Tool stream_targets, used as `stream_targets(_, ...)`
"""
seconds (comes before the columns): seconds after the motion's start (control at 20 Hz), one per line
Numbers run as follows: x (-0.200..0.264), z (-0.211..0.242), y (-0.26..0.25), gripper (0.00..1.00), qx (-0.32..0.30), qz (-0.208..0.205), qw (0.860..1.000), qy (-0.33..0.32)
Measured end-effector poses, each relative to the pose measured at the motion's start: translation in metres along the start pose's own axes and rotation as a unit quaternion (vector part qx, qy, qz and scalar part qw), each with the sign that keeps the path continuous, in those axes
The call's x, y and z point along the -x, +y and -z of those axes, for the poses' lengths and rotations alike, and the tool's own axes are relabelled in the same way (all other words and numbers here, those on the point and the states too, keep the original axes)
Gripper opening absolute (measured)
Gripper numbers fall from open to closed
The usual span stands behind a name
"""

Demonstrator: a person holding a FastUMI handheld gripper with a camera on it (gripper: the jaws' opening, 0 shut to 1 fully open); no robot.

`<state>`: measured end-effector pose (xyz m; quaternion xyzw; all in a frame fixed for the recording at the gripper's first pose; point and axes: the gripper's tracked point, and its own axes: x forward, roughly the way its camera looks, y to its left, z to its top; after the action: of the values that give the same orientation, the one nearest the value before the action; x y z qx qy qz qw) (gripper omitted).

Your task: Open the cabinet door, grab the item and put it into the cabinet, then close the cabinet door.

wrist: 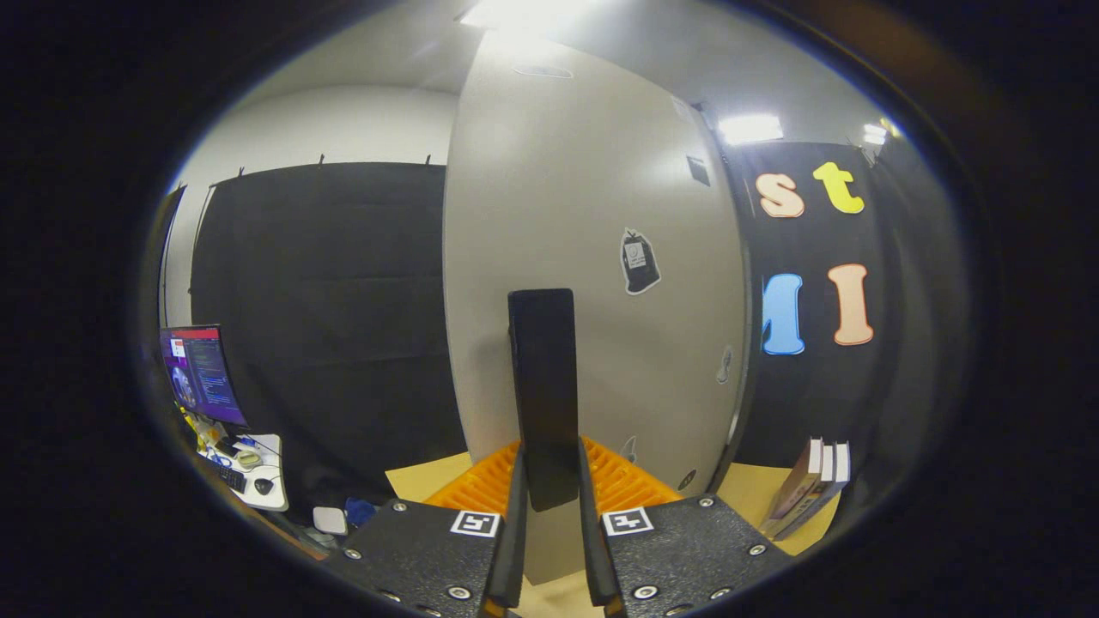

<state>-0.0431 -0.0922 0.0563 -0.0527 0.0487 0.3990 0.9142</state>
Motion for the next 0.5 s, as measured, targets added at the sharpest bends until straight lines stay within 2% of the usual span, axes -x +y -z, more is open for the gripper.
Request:
stream_targets(0.25, 0.027, 0.001, -0.032, 0.29, -0.005, 0.05, 0.999, -0.005)
stream_targets(0.45, 0.047, 0.001, -0.065, 0.29, -0.002, 0.112, 0.994, -0.007)
stream_targets(0.5, 0.05, 0.002, -0.07, 0.29, -0.011, 0.114, 0.993, -0.008)
